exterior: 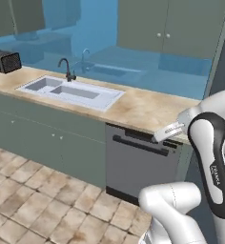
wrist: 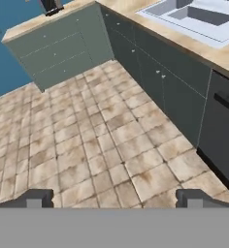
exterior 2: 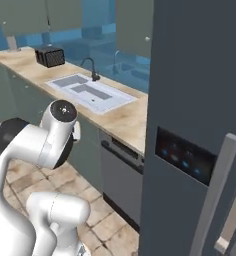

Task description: Pick up the bowls from the cabinet and place each bowl in front of a stool on the dining counter.

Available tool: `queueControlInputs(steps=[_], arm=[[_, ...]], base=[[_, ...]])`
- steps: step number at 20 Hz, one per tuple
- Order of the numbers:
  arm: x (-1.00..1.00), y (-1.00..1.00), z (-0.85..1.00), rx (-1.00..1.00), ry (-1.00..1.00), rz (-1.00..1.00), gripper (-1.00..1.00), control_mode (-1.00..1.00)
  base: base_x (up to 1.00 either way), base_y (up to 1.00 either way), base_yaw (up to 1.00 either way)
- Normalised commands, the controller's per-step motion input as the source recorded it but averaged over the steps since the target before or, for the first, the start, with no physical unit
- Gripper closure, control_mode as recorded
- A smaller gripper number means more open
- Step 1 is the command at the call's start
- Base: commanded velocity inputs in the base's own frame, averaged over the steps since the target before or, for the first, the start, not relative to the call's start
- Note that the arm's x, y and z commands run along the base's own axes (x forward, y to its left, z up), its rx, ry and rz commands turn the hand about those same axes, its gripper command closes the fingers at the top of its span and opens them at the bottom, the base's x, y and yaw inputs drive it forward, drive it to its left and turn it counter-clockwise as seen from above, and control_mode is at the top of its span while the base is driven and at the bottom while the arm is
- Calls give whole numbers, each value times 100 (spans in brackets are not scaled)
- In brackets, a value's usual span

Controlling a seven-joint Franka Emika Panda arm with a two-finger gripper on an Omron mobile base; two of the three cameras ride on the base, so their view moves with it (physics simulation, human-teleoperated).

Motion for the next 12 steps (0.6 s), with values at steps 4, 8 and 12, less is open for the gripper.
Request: queueControlInputs(steps=[4, 8, 12], arm=[[0, 0, 0, 0, 0, 0, -100, 100], [0, 0, 0, 0, 0, 0, -100, 100], [0, 0, 0, 0, 0, 0, -100, 100]], base=[[54, 81, -45], [58, 100, -48], [54, 100, -52]])
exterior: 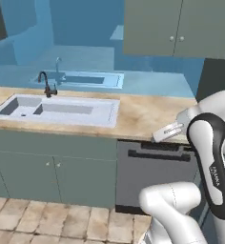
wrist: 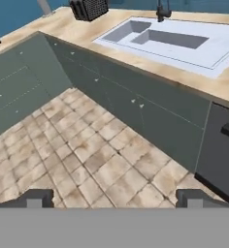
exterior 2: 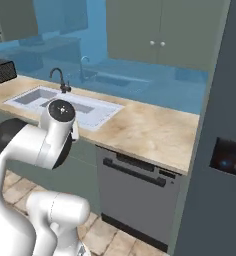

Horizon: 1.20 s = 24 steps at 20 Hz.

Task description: Pick up the bowls from the cabinet and place each bowl in front of a stool on the dining counter.

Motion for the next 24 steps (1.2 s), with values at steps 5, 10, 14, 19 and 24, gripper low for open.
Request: queueControlInputs(steps=[5, 10, 14, 19, 24], arm=[[0, 0, 0, 0, 0, 0, -100, 100], [0, 0, 0, 0, 0, 0, -100, 100], [0, 0, 0, 0, 0, 0, -100, 100], [0, 0, 0, 0, 0, 0, -100, 100], [0, 0, 0, 0, 0, 0, -100, 100]], base=[[33, 100, -52], [5, 100, -50], [0, 100, -45], [-3, 100, -21], [-29, 63, 10]])
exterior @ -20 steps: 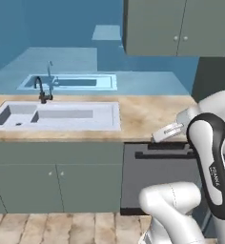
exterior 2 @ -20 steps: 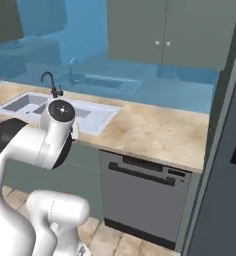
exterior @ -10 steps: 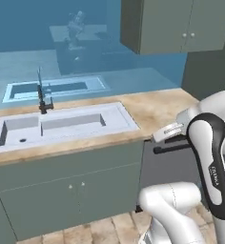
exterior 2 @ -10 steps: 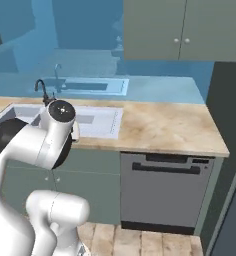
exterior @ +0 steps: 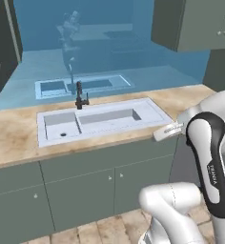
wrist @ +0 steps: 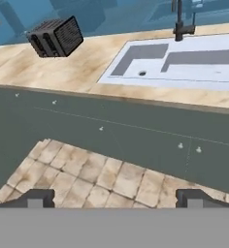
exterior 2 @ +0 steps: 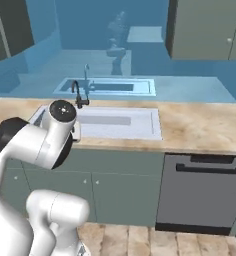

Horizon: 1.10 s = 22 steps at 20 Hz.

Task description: Pick up the bowls from the cabinet and place each bowl in front of a stool on the dining counter.

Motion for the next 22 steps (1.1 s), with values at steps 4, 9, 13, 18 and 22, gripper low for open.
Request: queueControlInputs(steps=[4, 9, 13, 18, 22], arm=[[0, 0, 0, 0, 0, 0, -100, 100], [0, 0, 0, 0, 0, 0, -100, 100], [0, 0, 0, 0, 0, 0, -100, 100], [0, 0, 0, 0, 0, 0, -100, 100], [0, 0, 0, 0, 0, 0, -100, 100]], base=[[-11, 8, 38], [0, 14, 44], [0, 72, 32], [3, 99, 13], [9, 100, 0]])
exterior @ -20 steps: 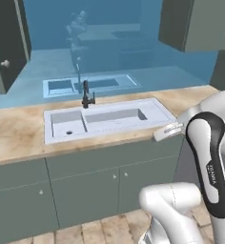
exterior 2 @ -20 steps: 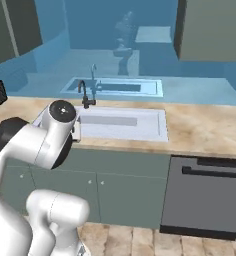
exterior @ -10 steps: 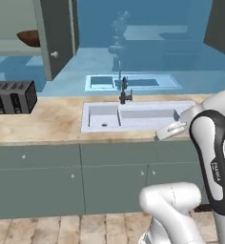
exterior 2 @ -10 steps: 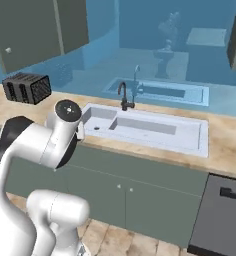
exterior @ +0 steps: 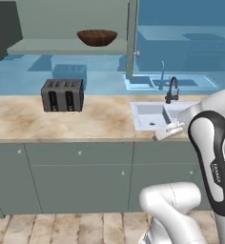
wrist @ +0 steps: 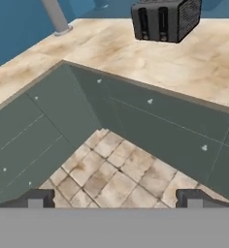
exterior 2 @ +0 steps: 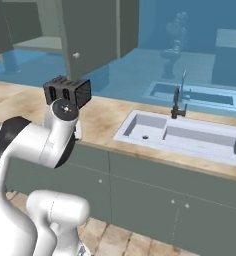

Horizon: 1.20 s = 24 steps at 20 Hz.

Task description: Pick up the bowls from the cabinet and place each bowl in front of a stool on the dining counter.

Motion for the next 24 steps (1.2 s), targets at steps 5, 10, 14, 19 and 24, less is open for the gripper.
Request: queueControlInputs(steps=[5, 10, 14, 19, 24], arm=[[0, 0, 0, 0, 0, 0, -100, 100], [0, 0, 0, 0, 0, 0, -100, 100], [0, 0, 0, 0, 0, 0, -100, 100], [0, 0, 0, 0, 0, 0, -100, 100], [0, 0, 0, 0, 0, 0, -100, 100]], base=[[4, 100, -1], [0, 56, -6], [0, 4, -13], [19, 4, -16], [47, 52, -24]])
